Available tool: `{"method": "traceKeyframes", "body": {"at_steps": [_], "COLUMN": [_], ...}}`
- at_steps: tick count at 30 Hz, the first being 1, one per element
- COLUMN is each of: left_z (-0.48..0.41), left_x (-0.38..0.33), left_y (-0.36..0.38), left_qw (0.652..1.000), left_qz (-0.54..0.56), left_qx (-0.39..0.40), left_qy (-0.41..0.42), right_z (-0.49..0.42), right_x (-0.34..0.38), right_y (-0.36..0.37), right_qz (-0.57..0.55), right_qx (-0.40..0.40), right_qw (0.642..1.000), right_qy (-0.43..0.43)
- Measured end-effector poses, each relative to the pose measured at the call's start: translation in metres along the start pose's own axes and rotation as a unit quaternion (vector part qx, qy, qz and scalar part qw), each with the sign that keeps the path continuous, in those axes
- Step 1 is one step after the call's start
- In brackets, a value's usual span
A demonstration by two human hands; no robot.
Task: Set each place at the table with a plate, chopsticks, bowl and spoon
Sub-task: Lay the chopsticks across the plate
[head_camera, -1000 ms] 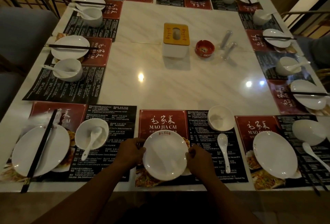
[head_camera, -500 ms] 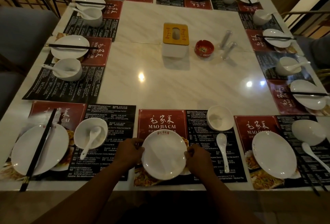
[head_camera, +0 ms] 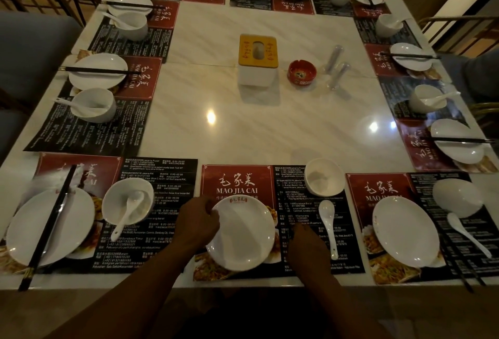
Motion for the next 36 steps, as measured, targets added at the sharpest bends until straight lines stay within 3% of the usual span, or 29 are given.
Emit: {"method": "traceKeyframes", "body": {"at_steps": [7, 12, 20, 27, 36], "left_z": [-0.001, 0.006, 0.002, -0.008, -0.015], "left_x": [-0.025, -0.030, -0.023, -0.009, -0.005], "left_y": [0.030, 0.051, 0.045, 0.056, 0.059], "left_qw": [0.996, 0.978, 0.977, 0.978, 0.983], "left_qz": [0.068, 0.164, 0.172, 0.134, 0.104], "left_qx": [0.056, 0.113, 0.092, 0.123, 0.111], "left_qy": [-0.022, -0.063, -0.084, -0.106, -0.102], "right_z": [0.000, 0.008, 0.003, -0.004, 0.005], "right_x": [0.033, 0.078, 0.074, -0.016, -0.025], "right_y": [-0.017, -0.008, -0.009, -0.029, -0.009], "right_qz": [-0.148, -0.159, -0.188, -0.078, -0.035], "right_qx": [-0.014, 0.001, -0.004, -0.041, -0.009], "right_qw": [0.988, 0.983, 0.978, 0.996, 0.999], "right_qy": [-0.028, -0.088, -0.087, 0.001, 0.013]}}
Point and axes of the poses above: each hand's wrist, its own z-axis away from the middle knuckle, its own y-axis out of the palm, x = y × z, the point moved 10 cm from there along -z, towards the middle knuckle, and after that the axes turned 6 degrees about -y, right-handed, at the moved point
